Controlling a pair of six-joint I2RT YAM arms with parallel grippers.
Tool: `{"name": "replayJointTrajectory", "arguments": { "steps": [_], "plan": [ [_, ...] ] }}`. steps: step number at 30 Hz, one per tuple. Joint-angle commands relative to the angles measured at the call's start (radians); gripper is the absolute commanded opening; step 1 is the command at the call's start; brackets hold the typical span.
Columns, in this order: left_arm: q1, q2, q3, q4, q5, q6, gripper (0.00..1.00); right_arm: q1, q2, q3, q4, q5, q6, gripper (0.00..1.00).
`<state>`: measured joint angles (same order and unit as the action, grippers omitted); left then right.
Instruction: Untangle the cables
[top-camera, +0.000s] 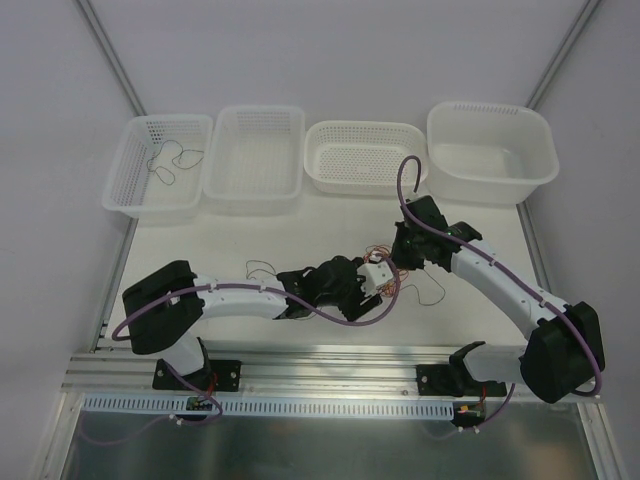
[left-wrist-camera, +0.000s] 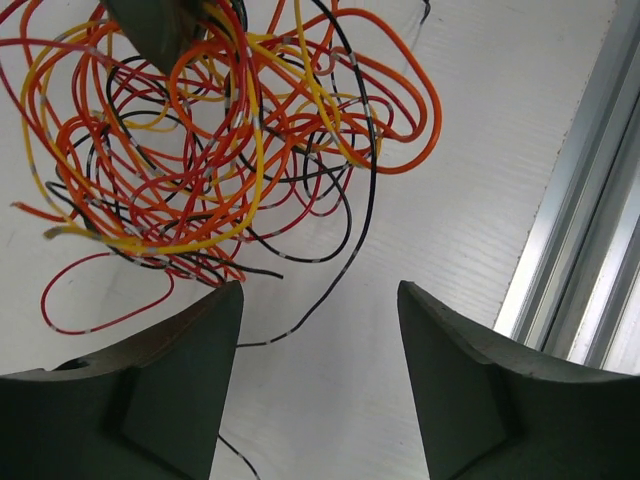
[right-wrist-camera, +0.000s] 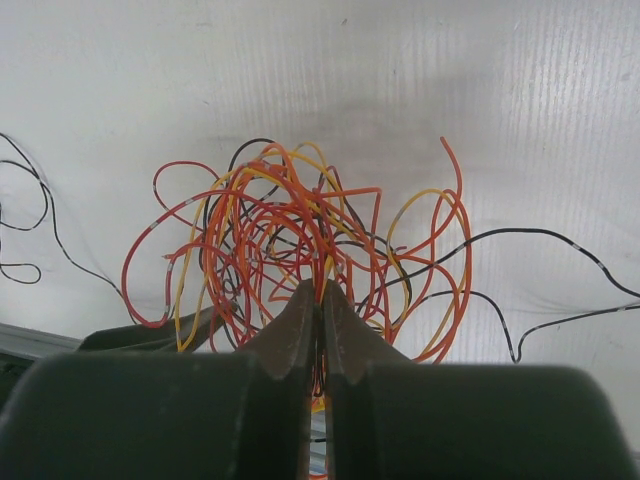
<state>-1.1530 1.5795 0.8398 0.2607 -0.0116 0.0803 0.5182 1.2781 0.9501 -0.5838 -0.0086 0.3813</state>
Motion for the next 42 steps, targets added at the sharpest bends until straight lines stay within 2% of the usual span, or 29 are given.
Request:
{"name": "replayJointTrajectory", "arguments": {
  "steps": [1,4,8,9,12,19,23,29,34,40,42],
  "plan": [
    [-0.011,0.033,0.051,0.061,0.088,0.007,0.63,0.005,-0.028,0.053,-0.013,-0.013,0.016,0.01],
    [-0.016,0.056,0.061,0.061,0.104,-0.001,0.55,0.005,-0.031,0.056,-0.016,-0.010,0.016,0.01],
    [-0.017,0.047,0.056,0.058,0.113,-0.014,0.29,0.005,-0.029,0.056,-0.021,0.001,0.007,0.01],
    [-0.017,0.037,0.050,0.054,0.110,-0.019,0.16,0.006,-0.029,0.056,-0.022,0.001,0.004,0.01],
    [-0.017,0.002,0.038,0.008,0.098,-0.027,0.00,0.005,-0.022,0.046,-0.027,0.054,-0.010,0.01],
    [-0.014,-0.188,-0.013,-0.086,0.016,-0.073,0.00,-0.030,-0.011,0.001,-0.037,0.143,-0.048,0.01],
    [0.033,-0.340,-0.056,-0.168,-0.042,-0.149,0.00,-0.116,-0.014,-0.037,-0.025,0.154,-0.068,0.01],
    [0.274,-0.623,-0.102,-0.317,-0.022,-0.290,0.00,-0.234,-0.019,-0.071,-0.017,0.144,-0.099,0.01],
    [0.384,-0.803,0.010,-0.535,-0.108,-0.284,0.00,-0.320,-0.014,-0.080,-0.018,0.136,-0.117,0.01],
    [0.470,-0.835,0.212,-0.802,-0.313,-0.244,0.00,-0.385,-0.003,-0.079,-0.022,0.131,-0.134,0.01],
    [0.506,-0.843,0.296,-0.843,-0.365,-0.237,0.00,-0.405,-0.003,-0.082,-0.024,0.130,-0.145,0.01]
  ]
}}
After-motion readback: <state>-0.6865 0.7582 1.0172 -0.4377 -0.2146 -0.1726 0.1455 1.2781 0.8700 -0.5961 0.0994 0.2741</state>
